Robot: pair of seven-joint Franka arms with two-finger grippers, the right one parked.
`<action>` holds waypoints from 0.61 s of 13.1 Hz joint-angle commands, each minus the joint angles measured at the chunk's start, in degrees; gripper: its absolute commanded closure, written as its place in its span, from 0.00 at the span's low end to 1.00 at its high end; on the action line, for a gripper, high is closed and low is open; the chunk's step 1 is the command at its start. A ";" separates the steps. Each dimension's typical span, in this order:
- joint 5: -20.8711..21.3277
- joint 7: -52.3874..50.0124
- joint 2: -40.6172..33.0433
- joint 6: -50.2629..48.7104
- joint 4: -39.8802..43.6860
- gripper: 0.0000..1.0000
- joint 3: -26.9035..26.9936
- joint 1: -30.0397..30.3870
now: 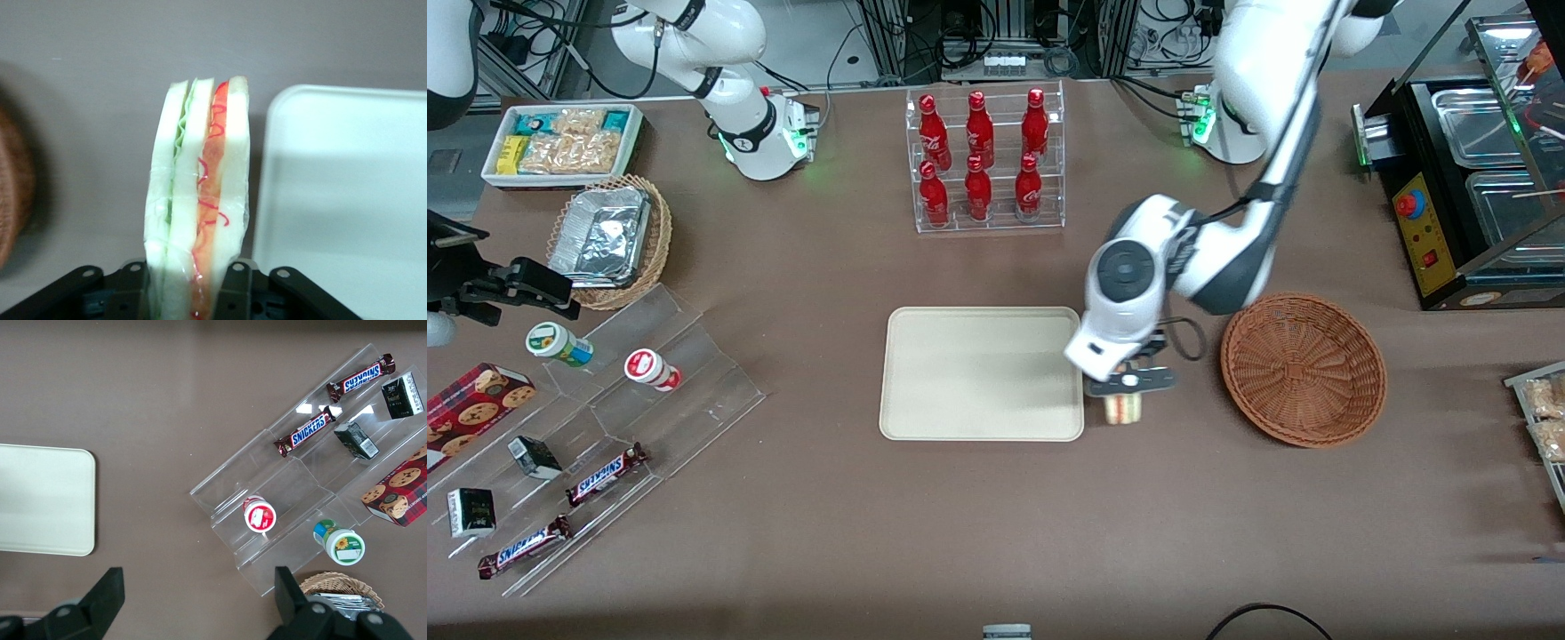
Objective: Place sandwich from basket to tray
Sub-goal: 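Lift the sandwich and carry it over the white tray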
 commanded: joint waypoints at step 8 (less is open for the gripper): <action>-13.64 6.96 11.66 1.32 11.85 0.73 -0.65 -1.23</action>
